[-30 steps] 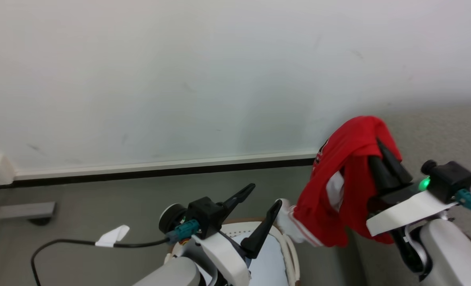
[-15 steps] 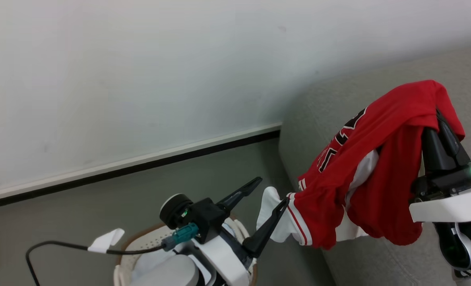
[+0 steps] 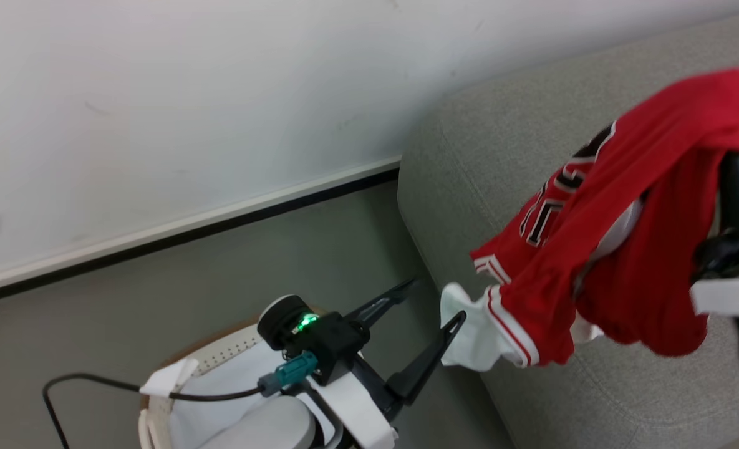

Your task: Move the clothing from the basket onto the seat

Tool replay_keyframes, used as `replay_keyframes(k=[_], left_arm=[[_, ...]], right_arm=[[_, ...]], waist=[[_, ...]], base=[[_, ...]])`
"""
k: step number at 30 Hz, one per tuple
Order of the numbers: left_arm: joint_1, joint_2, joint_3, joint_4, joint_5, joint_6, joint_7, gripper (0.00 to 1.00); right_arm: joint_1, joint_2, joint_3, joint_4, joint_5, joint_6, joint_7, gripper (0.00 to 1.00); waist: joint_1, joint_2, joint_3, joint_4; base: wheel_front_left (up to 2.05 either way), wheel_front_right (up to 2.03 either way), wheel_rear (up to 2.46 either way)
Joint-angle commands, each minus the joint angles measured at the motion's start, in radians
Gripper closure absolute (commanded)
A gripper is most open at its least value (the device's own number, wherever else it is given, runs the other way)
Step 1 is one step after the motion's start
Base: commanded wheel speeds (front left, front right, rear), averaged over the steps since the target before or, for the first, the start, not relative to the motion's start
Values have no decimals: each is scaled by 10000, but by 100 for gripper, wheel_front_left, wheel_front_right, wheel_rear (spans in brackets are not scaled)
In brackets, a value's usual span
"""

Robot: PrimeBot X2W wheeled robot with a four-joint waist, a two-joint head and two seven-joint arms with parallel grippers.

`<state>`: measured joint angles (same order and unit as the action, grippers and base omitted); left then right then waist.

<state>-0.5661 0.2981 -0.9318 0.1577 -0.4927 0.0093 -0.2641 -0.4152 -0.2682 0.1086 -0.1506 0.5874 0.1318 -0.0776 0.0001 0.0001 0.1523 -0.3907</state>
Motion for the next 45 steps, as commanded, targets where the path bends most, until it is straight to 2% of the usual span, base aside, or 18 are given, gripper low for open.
replay_keyframes(k=[1,4,12,17,22,31,37,41,42,43,44,45], left_arm=[[-100,101,40,-14,191,-31,-3,0],[-407,180,10,-161,293,-149,61,0],[-1126,741,69,-683,519,-427,329,0],[-1362,1092,94,-963,604,-550,434,0],[-1568,1267,167,-1150,643,-588,434,0],[-1843,1260,185,-1030,642,-701,293,0],[-1872,1219,228,-831,556,-685,232,0],[-1726,1231,231,-712,485,-650,214,0],[-1683,1222,221,-666,475,-627,205,0],[-1653,1206,217,-625,460,-636,192,0],[-1605,1187,225,-568,439,-621,168,0],[-1554,1156,230,-515,411,-582,142,0]], right_arm=[[-474,-241,-174,21,-63,-21,93,100],[-1506,-617,-674,152,158,-21,389,100],[-4482,-1973,-2488,708,-105,-21,1242,100],[-5831,-2602,-3480,1475,-263,-21,1677,100],[-6461,-3068,-4346,2405,-885,-21,1659,100],[-5363,-2583,-4676,5287,-1995,-22,1769,100],[-4579,-2490,-4068,7226,-2516,-22,2666,100],[-4310,-2399,-3728,7692,-2647,-22,2997,100],[-4263,-2356,-3661,7820,-2566,-22,3102,96],[-4228,-2331,-3555,7892,-2505,-22,3196,51],[-4169,-2299,-3424,7945,-2493,-22,3287,10],[-4106,-2315,-3271,8009,-2458,-22,3413,0]], waist=[[-1,-1,254,17],[-1,-1,975,247],[-1,-1,3146,1084],[-1,-1,4248,1474],[-1,-1,5153,1793],[-1,-1,5686,2066],[-1,-1,5532,2210],[-1,-1,5278,2153],[-1,-1,5161,2127],[-1,-1,5035,2101],[-1,-1,4861,2063],[-1,-1,4674,2031]], base=[[0,0,0],[0,0,0],[0,0,0],[0,0,0],[0,0,0],[0,0,0],[0,0,0],[0,0,0],[0,0,0],[0,0,0],[0,0,0],[0,0,0]])
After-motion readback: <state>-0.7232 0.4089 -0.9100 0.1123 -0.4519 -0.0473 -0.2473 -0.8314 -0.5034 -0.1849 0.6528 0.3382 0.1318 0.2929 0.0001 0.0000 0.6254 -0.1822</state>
